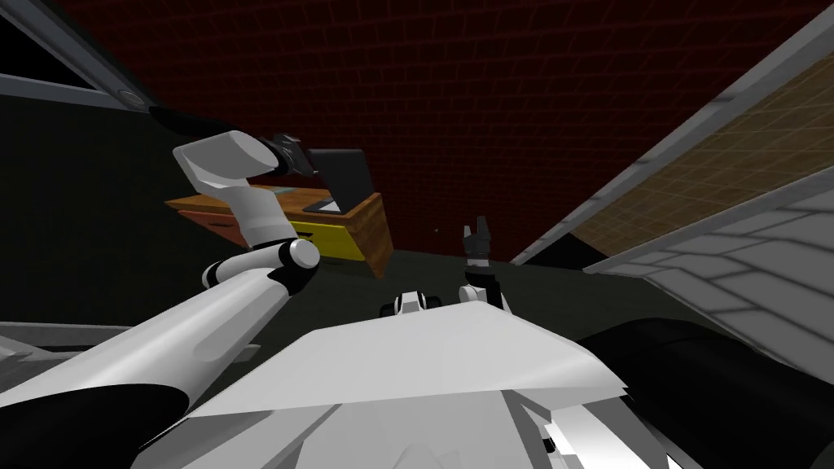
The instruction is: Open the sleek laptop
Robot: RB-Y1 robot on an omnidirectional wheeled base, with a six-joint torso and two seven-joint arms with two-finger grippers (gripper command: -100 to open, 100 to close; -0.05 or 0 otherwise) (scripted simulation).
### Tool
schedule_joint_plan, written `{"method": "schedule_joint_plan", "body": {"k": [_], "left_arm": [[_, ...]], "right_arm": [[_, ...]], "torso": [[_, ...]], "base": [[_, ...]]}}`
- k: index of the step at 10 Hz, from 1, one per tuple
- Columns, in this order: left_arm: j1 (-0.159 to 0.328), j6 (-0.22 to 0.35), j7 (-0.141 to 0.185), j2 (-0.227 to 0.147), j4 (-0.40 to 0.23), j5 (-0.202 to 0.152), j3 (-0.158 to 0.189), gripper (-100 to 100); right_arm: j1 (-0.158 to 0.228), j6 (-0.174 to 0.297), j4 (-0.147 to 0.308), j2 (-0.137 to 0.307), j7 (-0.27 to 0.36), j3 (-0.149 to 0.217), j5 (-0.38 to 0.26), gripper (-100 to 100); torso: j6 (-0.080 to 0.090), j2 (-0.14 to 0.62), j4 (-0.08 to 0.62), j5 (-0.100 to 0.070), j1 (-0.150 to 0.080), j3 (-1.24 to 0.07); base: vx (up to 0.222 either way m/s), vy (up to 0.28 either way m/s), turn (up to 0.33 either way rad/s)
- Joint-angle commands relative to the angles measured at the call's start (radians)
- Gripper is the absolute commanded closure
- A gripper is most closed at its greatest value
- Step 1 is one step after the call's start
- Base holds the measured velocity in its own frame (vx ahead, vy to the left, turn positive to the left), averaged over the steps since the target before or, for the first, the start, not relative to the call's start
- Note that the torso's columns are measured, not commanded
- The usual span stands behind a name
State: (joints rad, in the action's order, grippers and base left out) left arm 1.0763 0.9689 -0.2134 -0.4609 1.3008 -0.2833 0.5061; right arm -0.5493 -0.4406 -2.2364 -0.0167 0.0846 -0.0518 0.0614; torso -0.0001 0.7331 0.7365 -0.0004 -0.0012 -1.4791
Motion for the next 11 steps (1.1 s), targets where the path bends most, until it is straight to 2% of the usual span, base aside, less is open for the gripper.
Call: {"method": "schedule_joint_plan", "body": {"k": [1,2,3,4,5,6,7,8,9,10,11], "left_arm": [[0.012,-0.042,-0.008,-0.063,-0.068,0.015,0.026,-100],[0.012,-0.042,-0.008,-0.063,-0.082,0.015,0.026,-100],[0.018,-0.083,-0.016,-0.108,-0.125,0.030,0.052,-100],[0.018,-0.083,-0.016,-0.121,-0.152,0.030,0.052,-100],[0.023,-0.124,-0.023,-0.154,-0.190,0.044,0.078,-100],[0.023,-0.124,-0.023,-0.179,-0.223,0.044,0.078,-100],[0.029,-0.164,-0.031,-0.205,-0.256,0.059,0.104,-100],[0.029,-0.164,-0.031,-0.231,-0.270,0.059,0.104,-100],[0.029,-0.164,-0.031,-0.238,-0.293,0.059,0.104,-100],[0.034,-0.205,-0.039,-0.284,-0.345,0.073,0.131,-100],[0.034,-0.205,-0.039,-0.297,-0.363,0.073,0.131,-100]], "right_arm": [[0.000,0.000,0.000,0.000,0.000,0.000,0.000,0],[0.000,0.000,0.000,0.000,0.000,0.000,0.000,0],[0.000,0.000,0.000,0.000,0.000,0.000,0.000,0],[0.001,0.000,0.000,0.000,0.000,0.000,0.000,0],[0.000,0.000,0.000,0.000,0.000,0.000,0.000,0],[0.001,0.000,0.000,0.000,0.000,0.000,0.000,0],[0.000,0.000,0.000,0.000,0.000,0.000,0.000,0],[0.001,0.000,0.000,0.000,0.000,0.000,0.000,0],[0.000,0.000,0.000,0.000,0.000,0.000,0.000,0],[0.000,0.000,0.000,0.000,0.000,0.000,0.000,0],[0.000,0.000,0.000,0.000,0.000,0.000,0.000,0]], "torso": [[0.002,0.005,0.001,0.000,0.001,0.002],[0.000,0.007,0.002,0.000,0.002,0.004],[-0.001,0.005,0.002,0.000,0.002,0.004],[0.002,0.006,0.001,0.000,0.001,0.003],[0.000,0.005,0.002,0.000,0.000,0.003],[0.001,0.005,0.001,0.000,0.000,0.003],[0.000,0.005,0.002,0.000,0.001,0.003],[0.000,0.006,0.002,0.001,0.002,0.004],[-0.001,0.005,0.002,0.001,0.002,0.003],[-0.001,0.001,0.001,0.001,0.003,0.001],[0.002,0.003,0.001,0.000,0.001,0.002]], "base": [[-0.085,0.033,-0.332],[-0.046,0.016,-0.062],[-0.091,0.021,-0.349],[-0.105,0.015,-0.291],[-0.118,-0.005,-0.381],[-0.107,0.005,-0.340],[-0.135,0.012,-0.415],[-0.106,0.007,-0.305],[-0.039,0.004,-0.024],[-0.082,0.006,-0.397],[-0.088,-0.004,-0.279]]}}
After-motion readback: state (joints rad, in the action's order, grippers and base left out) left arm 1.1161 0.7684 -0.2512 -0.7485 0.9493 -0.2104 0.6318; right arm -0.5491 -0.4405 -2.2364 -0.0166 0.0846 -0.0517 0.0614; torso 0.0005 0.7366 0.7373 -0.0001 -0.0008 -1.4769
